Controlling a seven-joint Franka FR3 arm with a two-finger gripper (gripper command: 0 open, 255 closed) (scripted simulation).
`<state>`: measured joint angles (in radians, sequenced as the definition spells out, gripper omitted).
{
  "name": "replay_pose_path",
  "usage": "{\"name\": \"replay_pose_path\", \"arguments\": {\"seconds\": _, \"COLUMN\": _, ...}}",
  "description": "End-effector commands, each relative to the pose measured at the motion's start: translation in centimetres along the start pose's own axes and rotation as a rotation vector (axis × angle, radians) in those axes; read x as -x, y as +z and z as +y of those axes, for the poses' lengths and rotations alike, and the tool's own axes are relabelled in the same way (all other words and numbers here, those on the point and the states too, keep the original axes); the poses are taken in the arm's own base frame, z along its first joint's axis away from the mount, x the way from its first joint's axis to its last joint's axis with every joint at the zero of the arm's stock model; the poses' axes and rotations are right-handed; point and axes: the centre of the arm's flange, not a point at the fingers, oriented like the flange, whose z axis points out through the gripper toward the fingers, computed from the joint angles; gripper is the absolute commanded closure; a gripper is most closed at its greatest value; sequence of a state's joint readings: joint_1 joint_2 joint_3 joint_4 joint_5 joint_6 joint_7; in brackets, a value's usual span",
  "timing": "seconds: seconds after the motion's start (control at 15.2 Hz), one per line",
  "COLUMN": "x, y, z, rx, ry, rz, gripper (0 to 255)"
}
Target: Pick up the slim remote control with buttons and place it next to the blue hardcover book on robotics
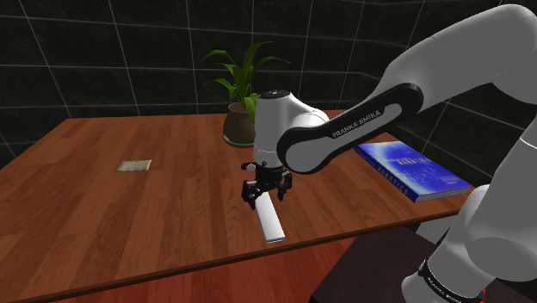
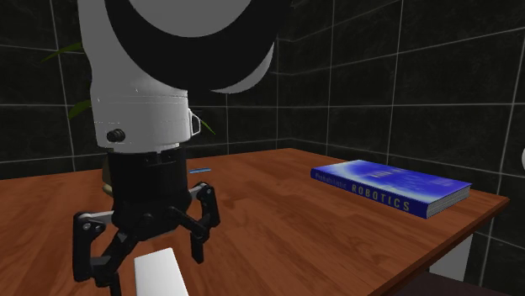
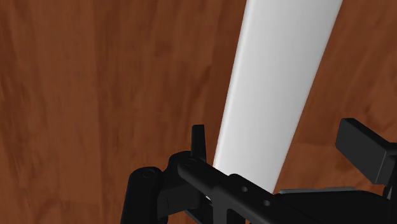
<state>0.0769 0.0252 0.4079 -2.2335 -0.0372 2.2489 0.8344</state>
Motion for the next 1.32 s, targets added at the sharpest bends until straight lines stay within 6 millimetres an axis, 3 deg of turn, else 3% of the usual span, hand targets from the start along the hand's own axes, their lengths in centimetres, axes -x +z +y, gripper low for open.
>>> {"name": "replay_pose_path", "arguments": {"seconds": 0.0, "x": -0.1, "y": 1.0, "z": -0.1, "rx": 0.000, "ry": 0.001, "rz": 0.000, "gripper": 0}}
{"name": "replay_pose_path", "arguments": {"seconds": 0.26, "x": -0.1, "y": 2.9, "z": -0.1, "rx": 0.000, "ry": 0.001, "rz": 0.000, "gripper": 0}}
{"name": "replay_pose_path", "arguments": {"seconds": 0.73, "x": -0.1, "y": 2.9, "z": -0.1, "rx": 0.000, "ry": 0.001, "rz": 0.000, "gripper": 0}}
{"name": "replay_pose_path", "arguments": {"seconds": 0.79, "x": -0.1, "y": 2.9, "z": -0.1, "rx": 0.000, "ry": 0.001, "rz": 0.000, "gripper": 255}}
{"name": "replay_pose_path", "arguments": {"seconds": 1.25, "x": -0.1, "y": 2.9, "z": -0.2, "rx": 0.000, "ry": 0.001, "rz": 0.000, "gripper": 255}}
